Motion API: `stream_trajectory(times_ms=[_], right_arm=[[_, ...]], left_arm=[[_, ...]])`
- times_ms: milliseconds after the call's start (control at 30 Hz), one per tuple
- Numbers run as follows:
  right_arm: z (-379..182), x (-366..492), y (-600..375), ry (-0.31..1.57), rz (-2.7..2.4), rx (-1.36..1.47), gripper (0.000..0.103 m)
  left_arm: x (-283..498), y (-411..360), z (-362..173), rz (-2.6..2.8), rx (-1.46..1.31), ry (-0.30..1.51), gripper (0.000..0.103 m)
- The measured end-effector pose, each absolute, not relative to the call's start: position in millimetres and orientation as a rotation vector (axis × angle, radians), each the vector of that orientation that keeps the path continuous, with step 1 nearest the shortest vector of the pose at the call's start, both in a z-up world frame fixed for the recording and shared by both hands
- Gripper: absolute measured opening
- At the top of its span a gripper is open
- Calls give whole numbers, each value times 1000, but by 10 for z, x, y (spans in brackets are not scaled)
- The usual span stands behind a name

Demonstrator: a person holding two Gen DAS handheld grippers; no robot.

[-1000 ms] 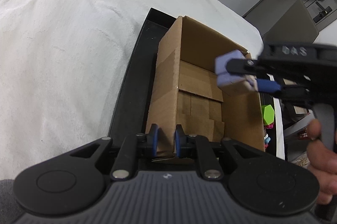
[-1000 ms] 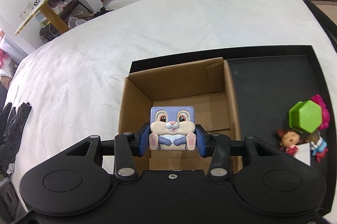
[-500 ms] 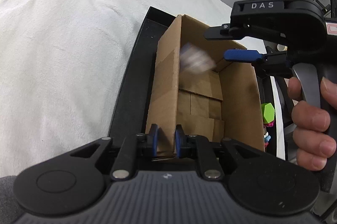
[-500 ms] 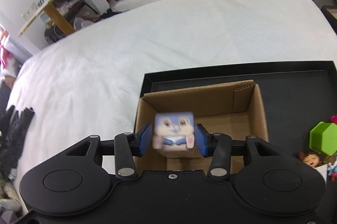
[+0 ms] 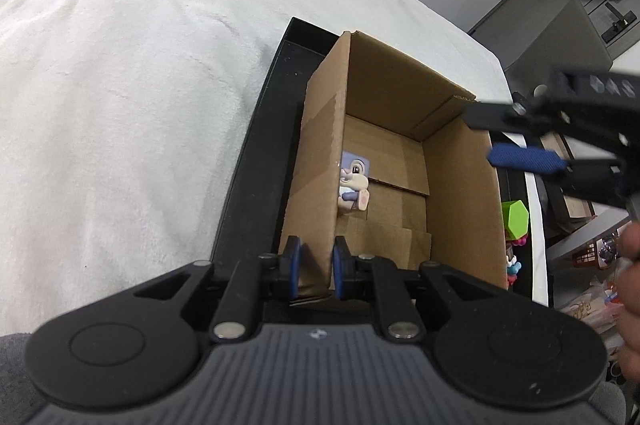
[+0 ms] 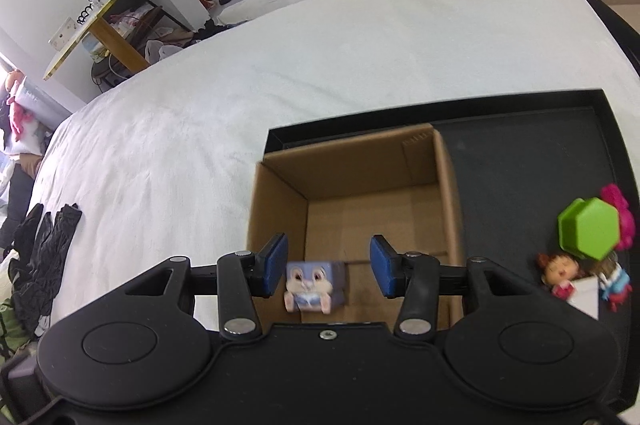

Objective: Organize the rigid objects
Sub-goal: 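Carry the bunny cube into the box with the right gripper while the left gripper holds the box wall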

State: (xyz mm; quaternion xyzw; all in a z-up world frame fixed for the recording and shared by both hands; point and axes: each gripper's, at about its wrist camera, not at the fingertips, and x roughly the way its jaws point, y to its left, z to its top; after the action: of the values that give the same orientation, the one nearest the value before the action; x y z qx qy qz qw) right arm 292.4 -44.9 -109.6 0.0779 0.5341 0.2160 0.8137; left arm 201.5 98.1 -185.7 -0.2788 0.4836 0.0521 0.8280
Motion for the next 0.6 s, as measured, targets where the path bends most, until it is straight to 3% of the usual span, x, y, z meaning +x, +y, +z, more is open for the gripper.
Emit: stream_trajectory(times_ms=[600], right_arm=[[-1051, 2713, -1212, 1143, 377, 173, 57]], left_arm=[[2050, 914, -1854, 145, -556, 1031, 15]])
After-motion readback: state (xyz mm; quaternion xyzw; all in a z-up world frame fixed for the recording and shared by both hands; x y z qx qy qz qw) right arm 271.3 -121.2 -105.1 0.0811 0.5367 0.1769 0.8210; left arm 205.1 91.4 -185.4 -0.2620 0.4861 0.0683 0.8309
